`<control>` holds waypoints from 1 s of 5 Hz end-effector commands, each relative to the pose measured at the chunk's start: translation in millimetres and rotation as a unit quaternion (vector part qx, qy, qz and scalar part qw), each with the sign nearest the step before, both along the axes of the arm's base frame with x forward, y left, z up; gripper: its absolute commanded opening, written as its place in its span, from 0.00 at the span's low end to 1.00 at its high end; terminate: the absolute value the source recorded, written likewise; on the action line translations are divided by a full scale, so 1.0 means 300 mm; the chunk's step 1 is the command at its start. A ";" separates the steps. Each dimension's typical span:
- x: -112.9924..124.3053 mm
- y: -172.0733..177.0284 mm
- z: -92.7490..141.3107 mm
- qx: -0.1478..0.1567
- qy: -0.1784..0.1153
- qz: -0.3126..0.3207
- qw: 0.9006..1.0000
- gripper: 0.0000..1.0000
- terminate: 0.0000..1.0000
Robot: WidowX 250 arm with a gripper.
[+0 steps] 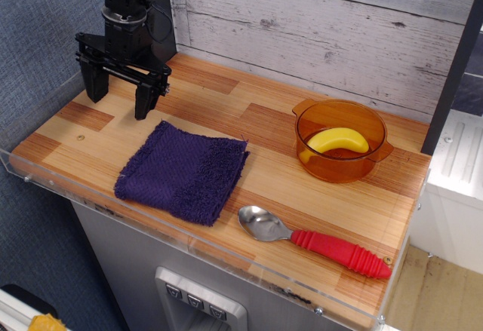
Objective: Place the banana beside the purple towel, near the far edge of the table.
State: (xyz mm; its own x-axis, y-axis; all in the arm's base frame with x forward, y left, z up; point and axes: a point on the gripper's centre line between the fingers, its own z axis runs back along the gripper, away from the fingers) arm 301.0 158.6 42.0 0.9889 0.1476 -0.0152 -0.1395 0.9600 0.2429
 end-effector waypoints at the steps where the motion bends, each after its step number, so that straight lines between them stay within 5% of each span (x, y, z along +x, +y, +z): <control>1: 0.000 0.000 0.000 0.000 0.000 0.000 1.000 1.00 0.00; 3: 0.035 -0.001 0.110 0.009 -0.023 -0.001 1.000 1.00 0.00; 5: 0.132 -0.227 0.233 0.018 -0.072 -0.100 0.992 1.00 0.00</control>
